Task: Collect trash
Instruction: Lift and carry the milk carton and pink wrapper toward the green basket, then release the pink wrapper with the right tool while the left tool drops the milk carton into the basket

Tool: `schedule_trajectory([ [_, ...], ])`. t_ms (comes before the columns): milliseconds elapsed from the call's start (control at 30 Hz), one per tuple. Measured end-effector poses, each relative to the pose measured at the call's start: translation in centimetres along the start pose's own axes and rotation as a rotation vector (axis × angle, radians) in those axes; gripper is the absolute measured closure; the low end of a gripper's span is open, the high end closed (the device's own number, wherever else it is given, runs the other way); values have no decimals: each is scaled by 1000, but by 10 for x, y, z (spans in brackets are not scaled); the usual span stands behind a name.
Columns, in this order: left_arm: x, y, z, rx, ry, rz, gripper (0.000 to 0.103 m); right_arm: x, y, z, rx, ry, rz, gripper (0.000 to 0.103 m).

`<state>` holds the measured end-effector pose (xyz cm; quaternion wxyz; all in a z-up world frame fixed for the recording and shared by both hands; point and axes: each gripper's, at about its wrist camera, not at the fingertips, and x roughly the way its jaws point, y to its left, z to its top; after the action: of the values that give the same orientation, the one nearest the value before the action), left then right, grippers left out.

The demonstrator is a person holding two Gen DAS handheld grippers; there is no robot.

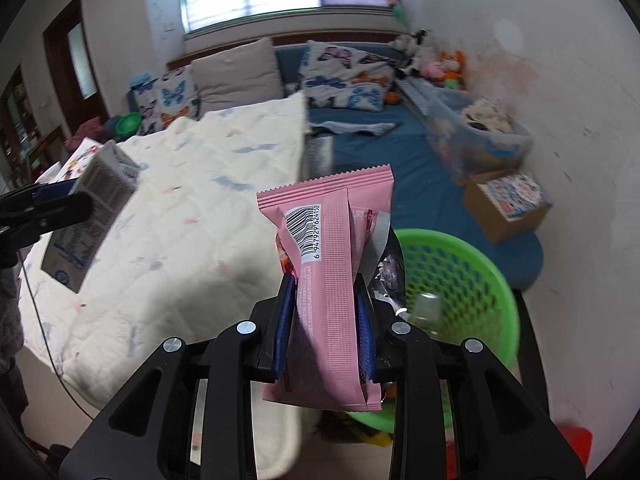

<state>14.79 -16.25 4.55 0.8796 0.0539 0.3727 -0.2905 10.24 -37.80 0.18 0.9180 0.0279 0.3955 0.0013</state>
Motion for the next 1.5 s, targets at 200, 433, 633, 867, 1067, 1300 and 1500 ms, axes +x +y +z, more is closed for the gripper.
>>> schedule_trajectory([
  [200,10,-21,9,15,7,-30,34,1,-39,-10,70,-2,-54,71],
  [433,22,-46,16,48,13,-62,34,2,-70,-18,129,-3,-97,50],
  [633,36,-63,19,64,26,-82,34,-7,-87,-26,166,-23,-107,41],
  [867,63,-84,18,86,68,-110,34,-28,-96,-36,184,-60,-108,32],
  [1067,89,-106,15,99,104,-127,34,-37,-100,-46,187,-68,-116,30],
  [1300,109,-128,14,101,131,-147,33,-40,-109,-59,214,-66,-113,27],
  [1500,123,-138,12,87,144,-164,32,-41,-110,-70,232,-58,-107,26],
])
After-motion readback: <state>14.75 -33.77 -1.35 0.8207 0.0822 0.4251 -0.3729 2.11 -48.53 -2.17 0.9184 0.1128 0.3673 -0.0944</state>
